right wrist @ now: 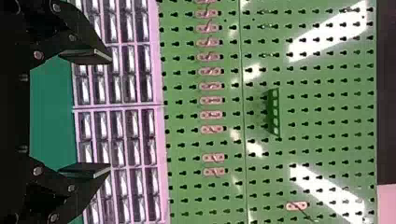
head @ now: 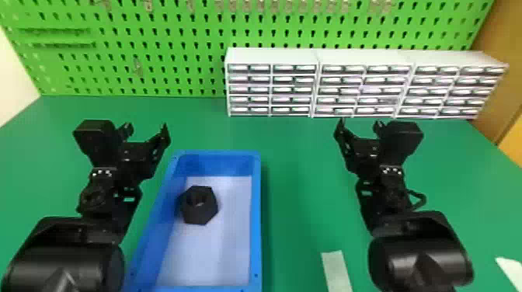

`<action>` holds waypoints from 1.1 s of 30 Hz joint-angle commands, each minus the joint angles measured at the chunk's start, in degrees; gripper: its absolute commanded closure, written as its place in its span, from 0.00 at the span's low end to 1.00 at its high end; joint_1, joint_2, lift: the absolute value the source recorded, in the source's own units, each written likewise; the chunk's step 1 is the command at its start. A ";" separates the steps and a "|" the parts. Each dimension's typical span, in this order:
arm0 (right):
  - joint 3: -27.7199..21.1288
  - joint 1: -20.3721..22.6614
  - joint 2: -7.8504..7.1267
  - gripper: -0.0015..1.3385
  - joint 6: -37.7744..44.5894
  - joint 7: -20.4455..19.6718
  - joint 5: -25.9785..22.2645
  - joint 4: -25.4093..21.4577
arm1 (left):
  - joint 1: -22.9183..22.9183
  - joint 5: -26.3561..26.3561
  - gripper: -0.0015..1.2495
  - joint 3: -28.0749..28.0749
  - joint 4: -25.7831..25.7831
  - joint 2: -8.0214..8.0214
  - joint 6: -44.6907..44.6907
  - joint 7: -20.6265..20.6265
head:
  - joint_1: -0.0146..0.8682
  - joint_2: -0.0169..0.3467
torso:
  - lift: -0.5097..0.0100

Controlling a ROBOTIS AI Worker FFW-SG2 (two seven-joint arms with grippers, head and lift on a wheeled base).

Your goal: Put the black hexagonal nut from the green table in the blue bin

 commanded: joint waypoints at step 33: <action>-0.76 0.03 -2.76 0.34 6.48 0.18 3.60 0.15 | 0.24 -1.32 0.39 -0.35 -0.70 0.00 0.18 0.04 | 0.79 0.19 | 0.79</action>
